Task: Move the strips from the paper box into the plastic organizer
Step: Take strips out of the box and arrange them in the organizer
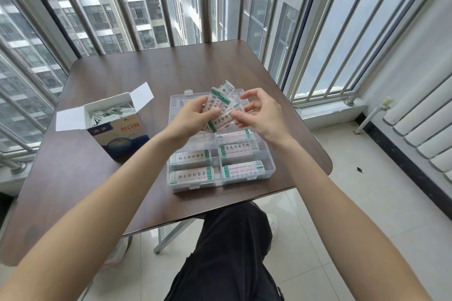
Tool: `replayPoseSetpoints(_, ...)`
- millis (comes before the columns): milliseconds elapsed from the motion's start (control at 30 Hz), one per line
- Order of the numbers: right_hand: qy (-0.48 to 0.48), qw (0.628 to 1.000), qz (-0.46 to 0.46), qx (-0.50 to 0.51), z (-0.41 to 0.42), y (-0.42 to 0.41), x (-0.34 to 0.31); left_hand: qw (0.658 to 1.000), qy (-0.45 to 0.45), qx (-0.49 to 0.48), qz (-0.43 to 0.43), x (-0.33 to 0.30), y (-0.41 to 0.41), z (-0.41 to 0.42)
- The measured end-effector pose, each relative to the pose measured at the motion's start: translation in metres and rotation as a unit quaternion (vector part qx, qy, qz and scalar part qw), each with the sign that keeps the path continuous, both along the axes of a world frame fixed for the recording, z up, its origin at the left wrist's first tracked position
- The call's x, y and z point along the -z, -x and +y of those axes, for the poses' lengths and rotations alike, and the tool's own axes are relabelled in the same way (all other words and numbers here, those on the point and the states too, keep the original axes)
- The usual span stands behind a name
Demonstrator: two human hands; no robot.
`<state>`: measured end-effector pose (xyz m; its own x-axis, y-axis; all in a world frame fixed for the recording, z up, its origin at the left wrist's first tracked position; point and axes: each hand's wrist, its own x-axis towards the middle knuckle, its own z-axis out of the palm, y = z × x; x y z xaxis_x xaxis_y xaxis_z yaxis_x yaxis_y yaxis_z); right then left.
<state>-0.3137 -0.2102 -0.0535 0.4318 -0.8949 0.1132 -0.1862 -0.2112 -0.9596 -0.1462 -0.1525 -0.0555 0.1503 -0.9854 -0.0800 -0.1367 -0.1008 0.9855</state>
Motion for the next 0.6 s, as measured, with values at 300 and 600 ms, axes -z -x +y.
replayPoseSetpoints(300, 0.064, 0.997, 0.031, -0.022, -0.002, -0.005, -0.002, 1.0, 0.015, -0.001, -0.026, -0.004, 0.003, -0.004)
replayPoseSetpoints(600, 0.07, 0.993, 0.089, 0.018, -0.01, -0.016, 0.007, 0.998, -0.007, 0.051, 0.022, -0.001, 0.006, 0.003)
